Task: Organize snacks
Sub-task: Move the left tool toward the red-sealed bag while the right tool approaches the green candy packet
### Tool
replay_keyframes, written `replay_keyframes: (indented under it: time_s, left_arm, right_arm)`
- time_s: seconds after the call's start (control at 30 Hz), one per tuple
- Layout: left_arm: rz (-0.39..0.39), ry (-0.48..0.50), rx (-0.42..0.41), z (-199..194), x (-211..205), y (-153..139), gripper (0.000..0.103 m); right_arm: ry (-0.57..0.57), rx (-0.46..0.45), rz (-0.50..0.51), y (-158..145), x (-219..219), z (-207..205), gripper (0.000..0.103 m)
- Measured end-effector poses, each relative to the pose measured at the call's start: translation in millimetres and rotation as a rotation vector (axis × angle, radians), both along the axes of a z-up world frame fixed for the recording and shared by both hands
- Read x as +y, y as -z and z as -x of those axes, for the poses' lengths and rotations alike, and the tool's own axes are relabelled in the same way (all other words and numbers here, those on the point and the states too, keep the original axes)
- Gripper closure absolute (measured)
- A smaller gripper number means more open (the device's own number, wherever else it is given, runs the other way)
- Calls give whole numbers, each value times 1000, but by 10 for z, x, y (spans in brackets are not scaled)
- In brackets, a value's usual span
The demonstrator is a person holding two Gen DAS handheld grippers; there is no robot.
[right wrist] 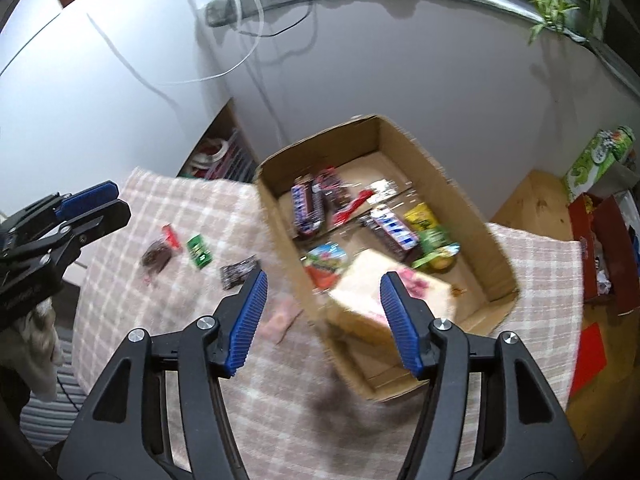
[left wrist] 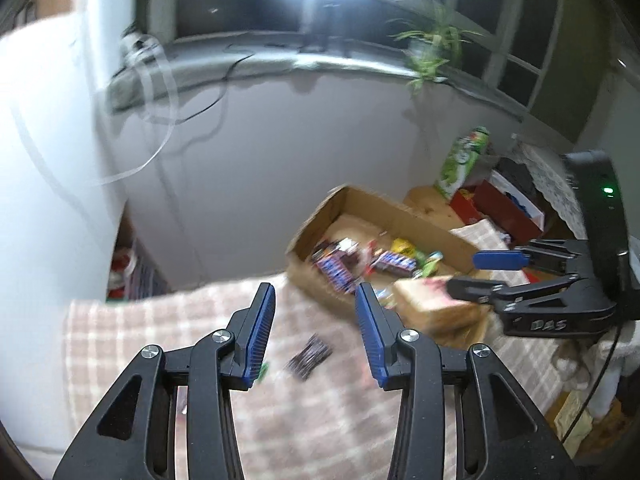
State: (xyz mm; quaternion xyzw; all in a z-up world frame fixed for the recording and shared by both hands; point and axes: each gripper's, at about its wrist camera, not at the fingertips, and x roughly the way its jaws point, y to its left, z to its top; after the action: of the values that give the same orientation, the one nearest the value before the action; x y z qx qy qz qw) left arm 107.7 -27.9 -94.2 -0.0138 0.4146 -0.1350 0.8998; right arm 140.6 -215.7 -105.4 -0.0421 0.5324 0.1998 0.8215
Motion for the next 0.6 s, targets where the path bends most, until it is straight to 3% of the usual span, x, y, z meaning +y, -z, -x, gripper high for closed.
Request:
replay_keyframes:
  time_s: [0.33, 0.6]
  left_arm:
    - [35, -222, 151, 464, 912, 475, 63]
    - [69, -286, 229, 663, 1136, 760, 63]
  right_arm:
    - [-109, 69, -8, 309, 460, 193, 41]
    - [-181, 96, 21, 499, 800, 169, 41]
